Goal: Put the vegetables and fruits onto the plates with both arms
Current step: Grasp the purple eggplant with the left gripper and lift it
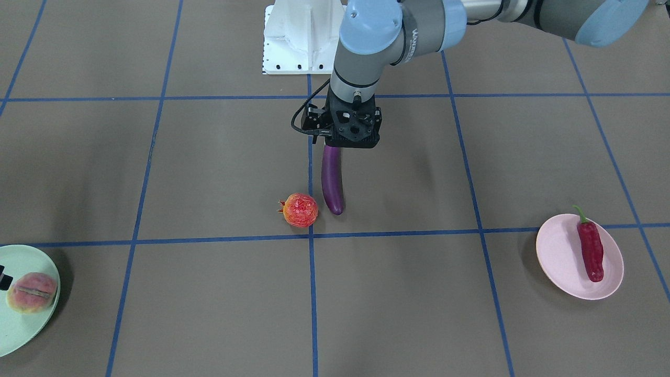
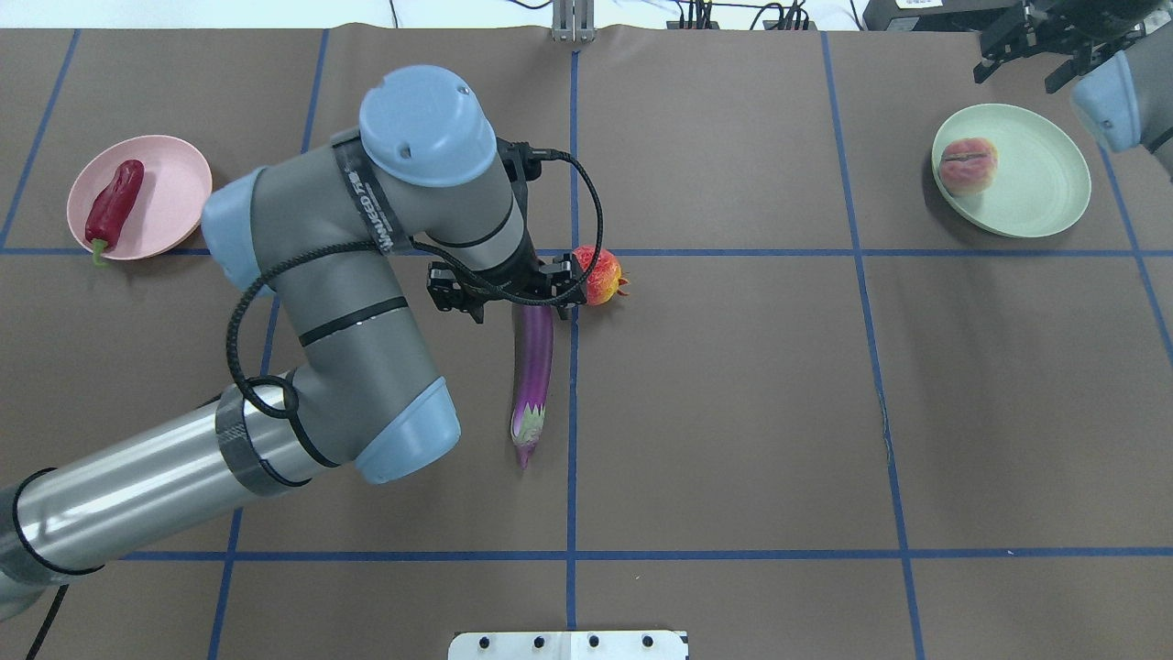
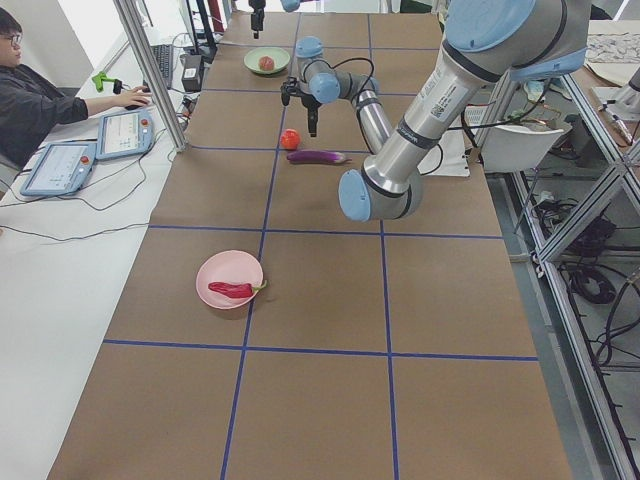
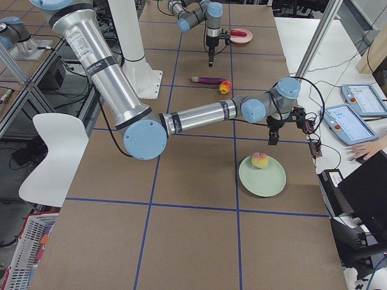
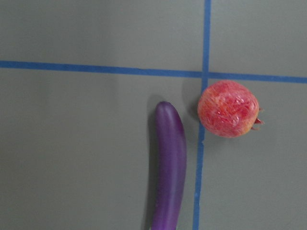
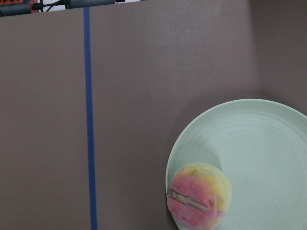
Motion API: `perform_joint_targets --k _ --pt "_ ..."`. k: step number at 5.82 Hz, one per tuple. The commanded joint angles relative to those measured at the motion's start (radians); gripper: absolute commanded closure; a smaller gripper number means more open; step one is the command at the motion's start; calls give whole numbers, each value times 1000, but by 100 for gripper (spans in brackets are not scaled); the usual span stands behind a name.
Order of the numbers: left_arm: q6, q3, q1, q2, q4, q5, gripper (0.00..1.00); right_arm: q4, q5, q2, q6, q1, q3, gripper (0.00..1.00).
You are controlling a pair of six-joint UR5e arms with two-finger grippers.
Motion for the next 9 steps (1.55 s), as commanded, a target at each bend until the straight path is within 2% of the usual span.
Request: perform_joint_targets --k 1,2,3,5,6,7,8,9 --pt "-8 148 26 -3 -150 29 0 -141 26 19 3 22 130 2" --pt "-8 167 28 -3 -158 29 0 -185 40 20 12 23 182 8" --pt "-8 203 32 -7 -165 32 1 -239 66 20 14 27 249 7" --pt "-11 240 55 -6 -218 32 10 -351 69 31 20 24 380 4" --pt "-9 242 63 -4 -217 32 25 -377 69 31 32 19 418 3" --pt "-9 242 64 0 -217 32 32 -377 71 33 34 16 423 3" --pt "-12 230 61 -7 -209 23 96 -379 69 33 43 -2 445 3" --pt "-15 216 45 -9 -203 20 100 -377 69 37 66 -22 452 3"
